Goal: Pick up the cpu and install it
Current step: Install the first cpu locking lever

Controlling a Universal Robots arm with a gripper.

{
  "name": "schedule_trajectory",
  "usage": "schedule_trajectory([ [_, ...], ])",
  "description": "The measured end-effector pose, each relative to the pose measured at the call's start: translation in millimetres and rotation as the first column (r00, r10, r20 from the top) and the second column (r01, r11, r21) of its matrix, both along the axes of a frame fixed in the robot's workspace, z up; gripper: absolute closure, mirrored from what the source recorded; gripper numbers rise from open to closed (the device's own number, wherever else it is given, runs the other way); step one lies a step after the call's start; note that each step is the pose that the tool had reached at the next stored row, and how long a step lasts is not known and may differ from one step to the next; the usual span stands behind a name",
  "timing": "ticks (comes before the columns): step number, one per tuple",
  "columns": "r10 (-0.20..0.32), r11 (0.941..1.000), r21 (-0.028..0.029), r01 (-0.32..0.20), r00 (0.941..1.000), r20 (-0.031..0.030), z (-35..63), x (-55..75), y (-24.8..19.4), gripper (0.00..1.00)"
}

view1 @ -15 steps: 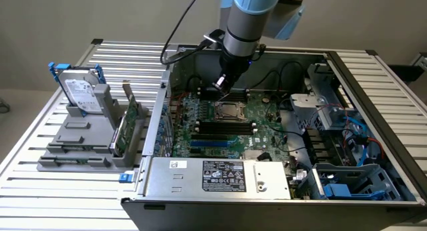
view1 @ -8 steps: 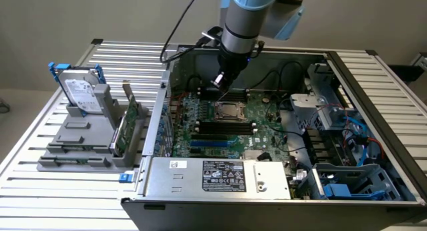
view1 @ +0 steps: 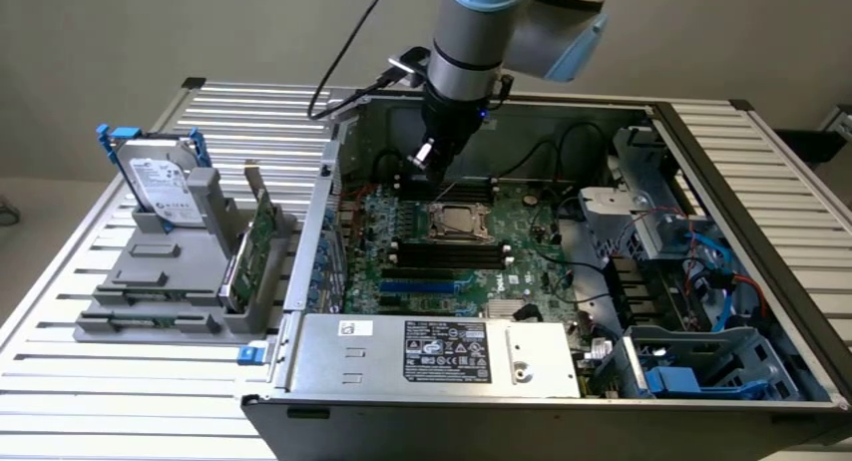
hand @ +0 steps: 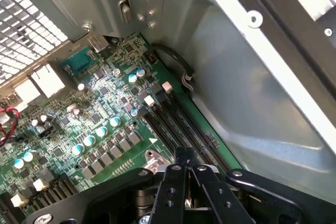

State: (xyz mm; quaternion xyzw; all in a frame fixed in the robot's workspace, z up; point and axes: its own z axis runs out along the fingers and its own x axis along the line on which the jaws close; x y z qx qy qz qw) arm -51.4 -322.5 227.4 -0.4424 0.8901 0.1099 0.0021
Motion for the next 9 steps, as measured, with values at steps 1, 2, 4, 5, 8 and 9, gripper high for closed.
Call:
schedule_trajectory([
  [1,0.0,1.0,-0.0026,0.0,1.0,0.0012,0.1,-0.1,0.0,0.89],
  [2,0.0,1.0,-0.0068,0.0,1.0,0.0032,0.1,-0.1,0.0,0.89],
  [4,0.0,0.9998,-0.0196,0.0,0.9999,0.0108,0.0,0.0,0.0,0.89],
  [5,0.0,0.9996,-0.0271,0.0,0.9999,0.0161,0.1,-0.1,-0.1,0.89],
  [8,0.0,0.999,-0.0444,0.001,0.9991,0.0424,0.0,-0.1,-0.1,0.89],
  [9,0.001,0.9989,-0.0478,0.002,0.9986,0.0532,-0.1,-0.1,-0.1,0.89],
])
